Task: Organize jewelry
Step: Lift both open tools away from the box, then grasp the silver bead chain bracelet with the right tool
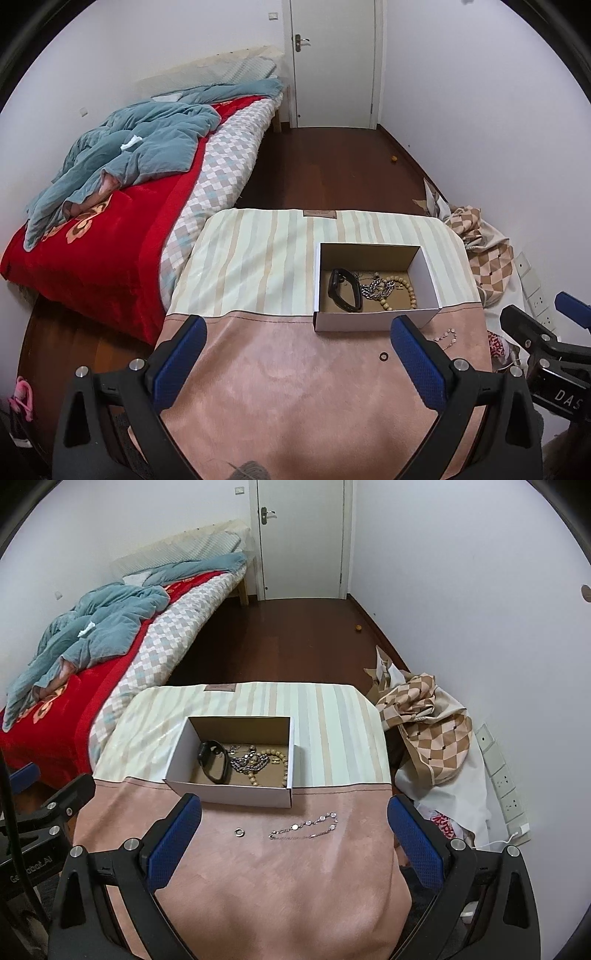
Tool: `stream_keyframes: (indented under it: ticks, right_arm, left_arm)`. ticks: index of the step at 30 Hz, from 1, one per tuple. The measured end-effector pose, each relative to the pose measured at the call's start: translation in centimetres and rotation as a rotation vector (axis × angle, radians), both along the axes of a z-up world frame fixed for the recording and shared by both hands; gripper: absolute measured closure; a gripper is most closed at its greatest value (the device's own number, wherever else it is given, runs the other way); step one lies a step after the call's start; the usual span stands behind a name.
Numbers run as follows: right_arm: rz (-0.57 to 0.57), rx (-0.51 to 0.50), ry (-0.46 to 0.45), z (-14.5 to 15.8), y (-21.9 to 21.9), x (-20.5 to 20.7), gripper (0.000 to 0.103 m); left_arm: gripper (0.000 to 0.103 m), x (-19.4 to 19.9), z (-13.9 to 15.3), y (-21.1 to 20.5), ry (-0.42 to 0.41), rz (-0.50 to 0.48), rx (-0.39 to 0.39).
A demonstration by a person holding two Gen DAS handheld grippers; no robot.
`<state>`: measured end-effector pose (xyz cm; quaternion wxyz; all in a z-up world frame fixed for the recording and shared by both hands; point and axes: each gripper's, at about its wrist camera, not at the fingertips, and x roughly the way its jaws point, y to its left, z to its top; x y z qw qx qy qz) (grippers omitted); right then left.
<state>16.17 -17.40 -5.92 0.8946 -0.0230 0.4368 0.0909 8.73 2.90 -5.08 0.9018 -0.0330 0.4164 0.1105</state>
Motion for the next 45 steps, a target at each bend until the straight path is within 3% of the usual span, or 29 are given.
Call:
stream_keyframes:
  ticks: [3, 7, 17, 26, 30, 32, 33, 34, 35, 39, 45]
  right_arm:
    - [-0.009, 0.036, 0.011, -0.3, -0.7, -0.4, 0.001]
    - [-0.067, 0.080, 0.058, -3.2, -3.3, 0.0, 0.001]
    - [-0.209, 0.106, 0.236, -14.9, -9.3, 2.8, 0.003]
    - [-0.140, 0.102, 0.266, -20.4, -6.9, 7.0, 0.033]
    - [-0.114, -0.001, 0.215, -20.9, -4.9, 7.5, 0.045]
    - [-0.101, -0.048, 0.192, -20.9, -4.2, 7.4, 0.056]
    - [-0.096, -0.052, 0.183, -20.8, -4.0, 7.2, 0.069]
    - [-0.090, -0.058, 0.181, -20.7, -3.9, 7.1, 0.089]
    - [-0.090, -0.064, 0.186, -20.6, -4.0, 7.1, 0.097]
    - [-0.101, 0.009, 0.221, -20.4, -5.3, 6.8, 0.101]
    - [-0.113, 0.120, 0.172, -17.6, -6.6, 4.8, 0.100]
  left_arm:
    - [0.001, -0.3, -0.8, -0.1, 0.004, 0.018, 0.008]
    - [0.001, -0.1, -3.6, -0.4, 0.050, 0.031, 0.030]
    - [0.001, 3.1, -12.4, -2.0, 0.222, 0.026, 0.071]
    - [0.001, 5.6, -16.0, -2.0, 0.300, 0.031, 0.074]
    - [0.001, 6.3, -16.3, -1.9, 0.301, 0.030, 0.078]
    - [0.001, 6.5, -16.3, -2.0, 0.300, 0.026, 0.078]
    - [0.001, 6.5, -16.3, -2.2, 0.300, 0.022, 0.074]
    - [0.001, 6.6, -16.3, -2.3, 0.301, 0.019, 0.073]
    - [0.001, 6.6, -16.4, -2.5, 0.301, 0.014, 0.072]
    - [0.001, 6.6, -16.3, -2.9, 0.298, -0.003, 0.058]
    - [0.001, 6.7, -16.2, -3.7, 0.294, -0.044, -0.018]
